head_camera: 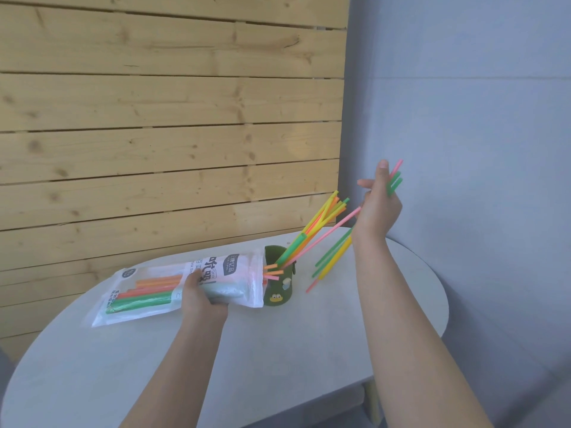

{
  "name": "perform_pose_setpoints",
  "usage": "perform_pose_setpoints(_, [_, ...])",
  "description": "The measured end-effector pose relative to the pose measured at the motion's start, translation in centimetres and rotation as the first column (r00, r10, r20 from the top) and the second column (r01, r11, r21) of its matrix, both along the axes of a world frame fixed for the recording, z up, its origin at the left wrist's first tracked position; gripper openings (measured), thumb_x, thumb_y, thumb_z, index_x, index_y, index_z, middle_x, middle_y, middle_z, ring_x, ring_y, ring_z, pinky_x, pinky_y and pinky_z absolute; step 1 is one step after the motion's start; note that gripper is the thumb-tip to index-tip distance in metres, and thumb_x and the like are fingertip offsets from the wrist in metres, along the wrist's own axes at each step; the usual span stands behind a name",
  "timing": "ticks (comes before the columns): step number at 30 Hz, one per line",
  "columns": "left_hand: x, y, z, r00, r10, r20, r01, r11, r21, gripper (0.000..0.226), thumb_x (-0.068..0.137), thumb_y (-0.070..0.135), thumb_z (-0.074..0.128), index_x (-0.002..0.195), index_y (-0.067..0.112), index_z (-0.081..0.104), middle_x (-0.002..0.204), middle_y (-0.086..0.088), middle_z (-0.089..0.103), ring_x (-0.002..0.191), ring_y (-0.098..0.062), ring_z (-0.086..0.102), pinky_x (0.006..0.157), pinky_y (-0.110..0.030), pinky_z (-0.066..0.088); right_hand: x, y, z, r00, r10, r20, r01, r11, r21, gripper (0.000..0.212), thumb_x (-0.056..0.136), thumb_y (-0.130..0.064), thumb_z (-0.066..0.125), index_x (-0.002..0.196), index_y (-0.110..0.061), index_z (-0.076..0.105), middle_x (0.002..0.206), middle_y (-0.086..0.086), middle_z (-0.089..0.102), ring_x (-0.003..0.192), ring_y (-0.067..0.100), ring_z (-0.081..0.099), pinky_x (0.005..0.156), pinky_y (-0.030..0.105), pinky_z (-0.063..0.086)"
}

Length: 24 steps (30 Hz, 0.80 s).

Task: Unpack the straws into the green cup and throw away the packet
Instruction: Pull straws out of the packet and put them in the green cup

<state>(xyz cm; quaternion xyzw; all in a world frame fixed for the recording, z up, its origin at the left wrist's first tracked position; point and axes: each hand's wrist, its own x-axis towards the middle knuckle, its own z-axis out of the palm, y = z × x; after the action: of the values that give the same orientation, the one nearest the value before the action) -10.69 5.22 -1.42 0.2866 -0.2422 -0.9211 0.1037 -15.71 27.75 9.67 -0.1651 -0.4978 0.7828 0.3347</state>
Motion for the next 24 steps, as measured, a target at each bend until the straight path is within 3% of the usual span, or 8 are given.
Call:
perform_pose_setpoints(8, [0.3, 0.0, 0.1, 1.0, 0.001, -0.022, -0.002, 1.0, -0.024, 0.005, 0.09, 0.018, 0.056, 0.087, 0.016, 0.059, 0.091, 0.002, 0.067, 0.08, -0.016, 0.065, 0.086, -0.033, 0.053, 1.2, 2.8, 2.0, 1.0, 0.002, 0.011, -0.001, 0.994, -0.111, 0.045, 0.082, -0.05, 0.06, 0.052, -0.017, 0.055, 0.041, -0.007, 0.031, 0.036, 0.012, 0.028, 0.042, 0.023, 0.026])
perform_pose_setpoints(13, [0.7, 0.0, 0.2, 0.999, -0.011, -0.03, 0.01, 1.0, -0.008, 0.003, 0.09, 0.018, 0.057, 0.088, 0.017, 0.059, 0.091, 0.003, 0.067, 0.081, -0.014, 0.065, 0.084, -0.03, 0.053, 2.1, 4.3, 1.7, 0.999, 0.042, -0.007, -0.043, 0.966, -0.256, 0.049, 0.084, -0.04, 0.061, 0.049, -0.018, 0.035, 0.036, -0.01, 0.027, 0.029, 0.011, 0.021, 0.034, 0.015, 0.017])
perform_pose_setpoints(17, [1.2, 0.2, 0.6, 0.999, -0.022, -0.031, 0.021, 0.999, -0.026, 0.005, 0.09, 0.019, 0.056, 0.086, 0.018, 0.059, 0.071, 0.007, 0.071, 0.076, -0.011, 0.065, 0.077, -0.026, 0.054, 2.9, 5.8, 1.6, 0.995, 0.084, -0.045, -0.094, 0.939, -0.331, 0.051, 0.089, -0.035, 0.054, 0.05, -0.02, 0.025, 0.034, -0.011, 0.019, 0.028, 0.011, 0.015, 0.035, 0.013, 0.012])
perform_pose_setpoints(21, [1.8, 0.4, 0.9, 0.999, -0.021, -0.041, 0.019, 0.998, -0.057, 0.007, 0.091, 0.02, 0.054, 0.085, 0.018, 0.058, 0.087, 0.006, 0.066, 0.077, -0.011, 0.064, 0.075, -0.026, 0.053, 3.5, 7.2, 1.6, 0.992, 0.107, -0.061, -0.122, 0.931, -0.344, 0.049, 0.091, -0.034, 0.048, 0.05, -0.02, 0.024, 0.034, -0.011, 0.018, 0.027, 0.01, 0.014, 0.034, 0.013, 0.011])
perform_pose_setpoints(24, [2.1, 0.4, 1.0, 0.999, -0.017, -0.051, 0.013, 0.997, -0.077, 0.01, 0.092, 0.02, 0.053, 0.083, 0.018, 0.058, 0.08, 0.007, 0.067, 0.073, -0.011, 0.063, 0.073, -0.025, 0.052, 3.9, 7.3, 1.6, 0.988, 0.147, -0.041, -0.152, 0.947, -0.282, 0.05, 0.091, -0.034, 0.048, 0.05, -0.021, 0.022, 0.035, -0.01, 0.016, 0.028, 0.011, 0.012, 0.035, 0.014, 0.011])
